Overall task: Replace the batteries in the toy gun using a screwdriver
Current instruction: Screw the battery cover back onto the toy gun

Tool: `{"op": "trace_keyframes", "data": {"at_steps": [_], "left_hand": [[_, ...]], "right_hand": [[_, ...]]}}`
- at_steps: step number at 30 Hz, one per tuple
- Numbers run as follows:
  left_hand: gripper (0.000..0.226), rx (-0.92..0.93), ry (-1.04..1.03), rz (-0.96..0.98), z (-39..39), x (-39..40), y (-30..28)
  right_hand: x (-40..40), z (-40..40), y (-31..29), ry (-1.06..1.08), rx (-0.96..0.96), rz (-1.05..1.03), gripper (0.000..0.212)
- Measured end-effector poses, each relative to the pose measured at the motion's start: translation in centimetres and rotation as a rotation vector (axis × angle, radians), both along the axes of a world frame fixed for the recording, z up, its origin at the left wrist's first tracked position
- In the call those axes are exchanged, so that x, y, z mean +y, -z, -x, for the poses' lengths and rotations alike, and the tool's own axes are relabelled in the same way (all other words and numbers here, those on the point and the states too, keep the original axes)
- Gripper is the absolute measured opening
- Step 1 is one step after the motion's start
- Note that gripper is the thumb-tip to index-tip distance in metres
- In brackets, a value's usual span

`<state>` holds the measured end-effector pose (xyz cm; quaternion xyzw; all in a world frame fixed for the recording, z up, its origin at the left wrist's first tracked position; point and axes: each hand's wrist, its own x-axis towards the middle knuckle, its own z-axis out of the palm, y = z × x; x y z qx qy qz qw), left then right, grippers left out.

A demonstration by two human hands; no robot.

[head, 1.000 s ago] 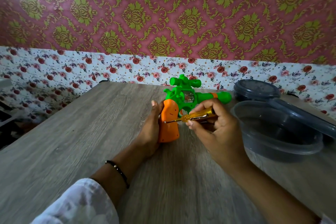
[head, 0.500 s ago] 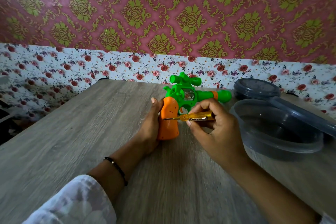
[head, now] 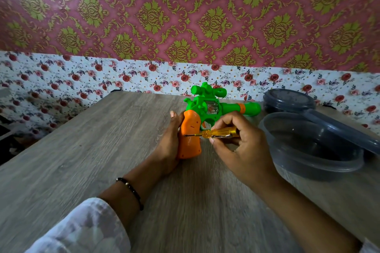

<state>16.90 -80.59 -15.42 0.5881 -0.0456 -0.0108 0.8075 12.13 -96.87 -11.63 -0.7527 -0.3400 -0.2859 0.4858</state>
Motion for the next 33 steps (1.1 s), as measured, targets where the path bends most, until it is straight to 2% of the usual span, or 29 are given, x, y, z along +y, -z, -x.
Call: {"op": "trace_keyframes", "data": {"at_steps": [4, 10, 14, 17, 20, 24, 26, 30, 33], "left_hand": [[0.061, 0.017, -0.010, 0.014, 0.0, 0.0, 0.0], [0.057, 0.034, -0.015, 0.036, -0.1, -0.1, 0.1], [0.055, 0.007, -0.009, 0.019, -0.3, 0.0, 0.2], [0.059, 0.007, 0.001, 0.014, -0.4, 0.2, 0.4], [0.058, 0.003, 0.004, -0.003, -0.5, 0.2, 0.4], [0.069, 0.011, -0.002, 0.016, -0.2, -0.1, 0.3], [0.060, 0.006, -0.010, 0.040, 0.0, -0.2, 0.1], [0.061, 0.004, -0.007, 0.038, 0.3, -0.3, 0.0], [0.063, -0.019, -0.018, 0.005, 0.2, -0.1, 0.1]], "right_hand": [[0.0, 0.1, -0.3, -0.032, 0.023, 0.037, 0.018], [-0.3, 0.3, -0.9, -0.064, 0.015, 0.111, 0.005], [-0.9, -0.3, -1.2, 0.174, -0.136, 0.246, 0.031], [-1.2, -0.2, -1.3, 0.292, -0.203, 0.363, 0.035], [-1.2, -0.2, -1.3, 0.217, -0.116, 0.383, 0.030], [-1.0, 0.1, -1.5, 0.072, -0.029, 0.365, 0.015], [-0.9, 0.2, -1.8, 0.124, -0.104, 0.391, 0.020], [-0.8, 1.0, -2.3, 0.324, -0.284, 0.495, 0.039], [-0.4, 1.4, -2.3, 0.311, -0.246, 0.500, 0.038]]}}
